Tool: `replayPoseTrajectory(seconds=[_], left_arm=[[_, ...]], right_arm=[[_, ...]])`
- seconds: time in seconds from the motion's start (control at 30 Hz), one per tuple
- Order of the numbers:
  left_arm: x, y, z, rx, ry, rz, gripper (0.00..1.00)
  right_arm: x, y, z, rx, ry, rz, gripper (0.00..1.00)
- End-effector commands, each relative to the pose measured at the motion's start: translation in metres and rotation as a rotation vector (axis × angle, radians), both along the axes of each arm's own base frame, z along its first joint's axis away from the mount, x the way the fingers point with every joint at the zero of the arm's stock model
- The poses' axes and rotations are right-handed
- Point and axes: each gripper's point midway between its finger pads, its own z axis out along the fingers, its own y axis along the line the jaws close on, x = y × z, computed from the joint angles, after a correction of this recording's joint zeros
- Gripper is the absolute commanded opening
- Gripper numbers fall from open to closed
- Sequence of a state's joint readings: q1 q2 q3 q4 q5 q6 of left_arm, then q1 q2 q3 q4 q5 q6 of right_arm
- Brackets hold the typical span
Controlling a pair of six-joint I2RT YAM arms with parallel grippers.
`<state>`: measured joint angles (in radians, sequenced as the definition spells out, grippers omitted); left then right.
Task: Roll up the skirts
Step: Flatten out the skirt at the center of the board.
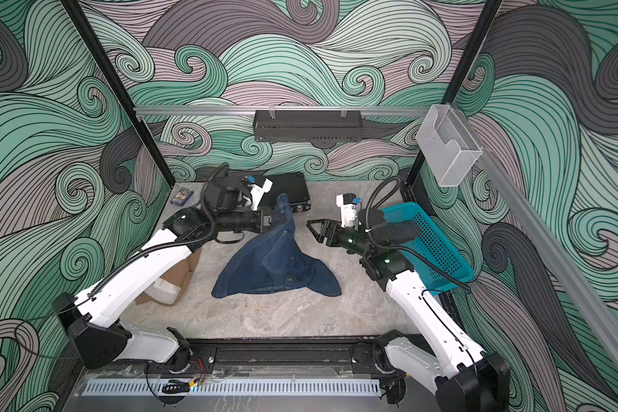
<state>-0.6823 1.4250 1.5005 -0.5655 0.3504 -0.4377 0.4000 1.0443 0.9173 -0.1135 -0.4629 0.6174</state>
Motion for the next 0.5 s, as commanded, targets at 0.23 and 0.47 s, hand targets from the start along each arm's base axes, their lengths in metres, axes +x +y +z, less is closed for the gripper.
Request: replayPoseTrajectory(seconds=[0.23,0.47], left_arm=[[-0.024,-0.046,-0.05,0.153,-0.016,-0.113,0.0],[-0.029,-0.063,-0.058,0.179,-0.037,-0.122,0.0]], right_arm=[[-0.008,-0.007,0.001,-0.156,0.187,-0.029,0.8],[-0.015,0.0,-0.019,-0.245,0.274,0.027,0.73]])
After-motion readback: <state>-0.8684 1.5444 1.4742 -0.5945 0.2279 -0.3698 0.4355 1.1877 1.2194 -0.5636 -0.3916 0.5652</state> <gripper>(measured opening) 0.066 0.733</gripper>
